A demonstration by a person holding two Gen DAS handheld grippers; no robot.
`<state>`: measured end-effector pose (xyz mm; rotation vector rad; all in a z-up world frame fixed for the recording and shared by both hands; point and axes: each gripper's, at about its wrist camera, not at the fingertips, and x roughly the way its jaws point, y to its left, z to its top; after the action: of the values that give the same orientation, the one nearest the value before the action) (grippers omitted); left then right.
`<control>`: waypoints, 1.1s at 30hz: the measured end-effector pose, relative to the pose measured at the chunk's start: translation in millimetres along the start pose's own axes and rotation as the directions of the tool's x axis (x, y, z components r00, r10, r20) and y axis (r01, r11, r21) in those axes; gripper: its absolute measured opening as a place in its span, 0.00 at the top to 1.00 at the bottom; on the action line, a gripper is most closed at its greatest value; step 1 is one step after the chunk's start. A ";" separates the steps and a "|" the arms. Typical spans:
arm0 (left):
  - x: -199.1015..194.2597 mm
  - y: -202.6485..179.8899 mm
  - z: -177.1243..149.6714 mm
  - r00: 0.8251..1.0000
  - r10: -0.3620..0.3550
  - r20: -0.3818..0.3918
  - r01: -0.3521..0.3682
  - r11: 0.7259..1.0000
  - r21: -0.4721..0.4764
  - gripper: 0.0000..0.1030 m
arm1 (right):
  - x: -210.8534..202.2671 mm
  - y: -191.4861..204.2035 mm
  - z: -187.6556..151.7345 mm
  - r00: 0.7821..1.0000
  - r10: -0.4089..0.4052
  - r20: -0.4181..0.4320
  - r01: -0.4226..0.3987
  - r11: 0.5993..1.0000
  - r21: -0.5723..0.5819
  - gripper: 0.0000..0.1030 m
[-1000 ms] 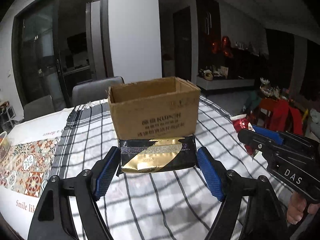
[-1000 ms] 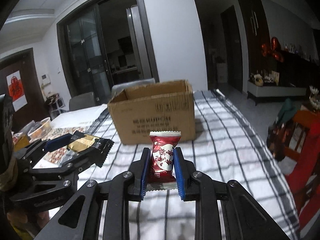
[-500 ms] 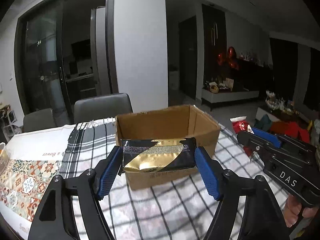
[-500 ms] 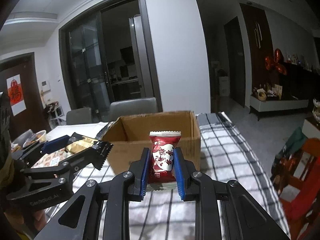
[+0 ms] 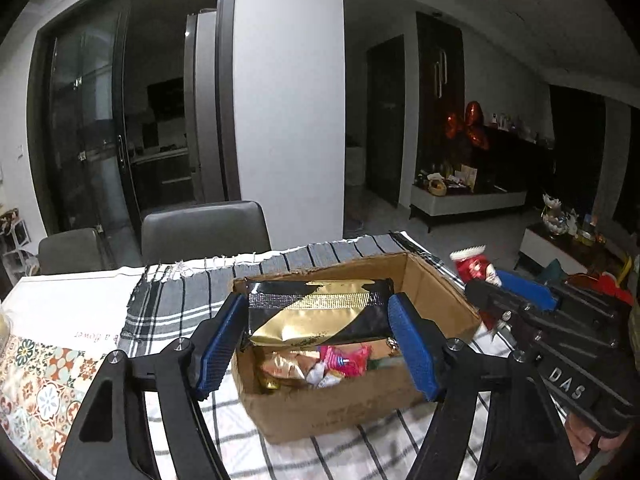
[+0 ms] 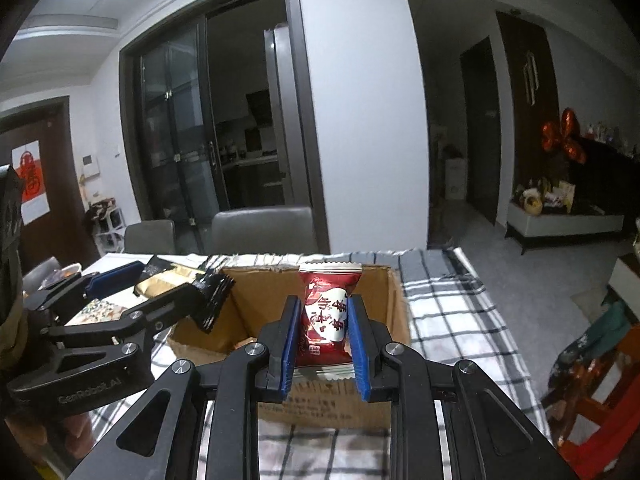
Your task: Organize snacks
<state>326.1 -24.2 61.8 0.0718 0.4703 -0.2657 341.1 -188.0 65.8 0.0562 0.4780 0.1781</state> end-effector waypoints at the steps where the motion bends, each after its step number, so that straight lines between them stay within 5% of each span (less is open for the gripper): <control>1: 5.6 0.8 1.0 1.000 -0.001 -0.005 0.001 1.000 -0.003 0.34 | 7.4 -1.2 1.0 1.000 -0.003 -0.016 0.003 1.000 -0.001 0.76; 7: 31.9 6.1 6.1 1.000 0.010 -0.028 -0.011 0.999 -0.035 0.28 | 43.2 -12.4 1.1 0.997 0.001 -0.075 0.001 1.000 0.019 0.75; 10: 35.4 9.4 4.6 0.999 0.027 -0.040 -0.029 0.999 -0.038 0.24 | 52.5 -17.4 -2.0 0.996 -0.016 -0.089 0.018 1.000 0.019 0.50; 14: 28.8 5.4 -4.4 0.995 0.092 -0.026 -0.092 0.996 0.000 0.16 | 45.9 -17.7 -7.5 0.996 -0.042 -0.079 0.041 0.999 -0.016 0.50; 33: -80.3 -11.8 -32.3 0.980 0.189 0.059 -0.189 0.982 0.006 0.02 | -64.8 3.3 -20.9 1.000 -0.025 -0.004 0.025 1.000 -0.006 0.31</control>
<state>239.9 -12.5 69.6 0.1188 0.4012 -0.0835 274.3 -196.4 76.9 0.0441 0.4817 0.1556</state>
